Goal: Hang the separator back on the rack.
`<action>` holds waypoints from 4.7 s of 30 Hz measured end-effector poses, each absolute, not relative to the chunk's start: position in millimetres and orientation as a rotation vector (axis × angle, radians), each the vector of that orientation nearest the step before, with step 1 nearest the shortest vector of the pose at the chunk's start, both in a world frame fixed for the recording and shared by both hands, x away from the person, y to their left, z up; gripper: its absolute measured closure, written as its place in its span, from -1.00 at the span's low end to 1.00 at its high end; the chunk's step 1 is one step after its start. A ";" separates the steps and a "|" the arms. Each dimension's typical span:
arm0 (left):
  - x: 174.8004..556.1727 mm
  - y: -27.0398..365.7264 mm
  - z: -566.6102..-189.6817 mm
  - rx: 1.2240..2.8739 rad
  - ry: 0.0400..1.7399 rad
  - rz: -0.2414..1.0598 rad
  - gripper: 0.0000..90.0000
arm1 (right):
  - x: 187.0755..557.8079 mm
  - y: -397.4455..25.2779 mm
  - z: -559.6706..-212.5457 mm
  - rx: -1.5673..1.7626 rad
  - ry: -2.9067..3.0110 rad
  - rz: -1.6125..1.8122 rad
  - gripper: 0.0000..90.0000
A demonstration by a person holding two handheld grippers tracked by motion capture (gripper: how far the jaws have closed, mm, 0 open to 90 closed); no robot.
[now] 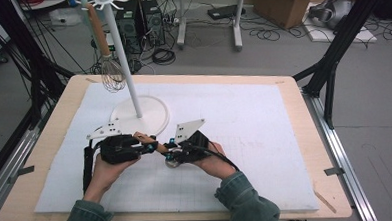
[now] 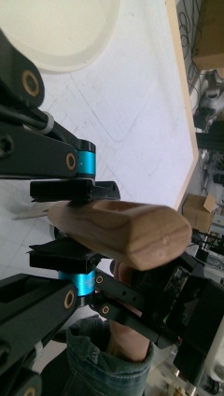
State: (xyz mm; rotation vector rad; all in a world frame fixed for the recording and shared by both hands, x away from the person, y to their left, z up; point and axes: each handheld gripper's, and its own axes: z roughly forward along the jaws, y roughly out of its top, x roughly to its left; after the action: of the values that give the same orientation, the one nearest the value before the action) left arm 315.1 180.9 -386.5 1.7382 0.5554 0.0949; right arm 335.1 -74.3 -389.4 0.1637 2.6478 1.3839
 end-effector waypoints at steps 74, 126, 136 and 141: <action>310.6 202.7 -317.2 1.778 0.395 0.188 0.61 | 316.1 -130.1 -362.1 0.439 2.504 1.730 -0.31; 335.0 227.6 -242.9 1.807 0.357 0.159 0.61 | 298.6 -214.7 -363.5 0.601 2.376 1.696 -0.43; 346.8 229.3 -223.8 1.809 0.362 0.171 0.61 | 298.3 -226.8 -362.3 0.623 2.347 1.707 -0.44; 352.0 227.8 -216.5 1.816 0.363 0.173 0.61 | 298.7 -229.0 -361.5 0.618 2.345 1.707 -0.44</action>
State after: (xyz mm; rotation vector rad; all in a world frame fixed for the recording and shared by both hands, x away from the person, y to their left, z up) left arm 352.0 227.8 -216.5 1.8162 0.3631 0.1733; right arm 298.7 -229.0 -361.5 0.6176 2.3453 1.7073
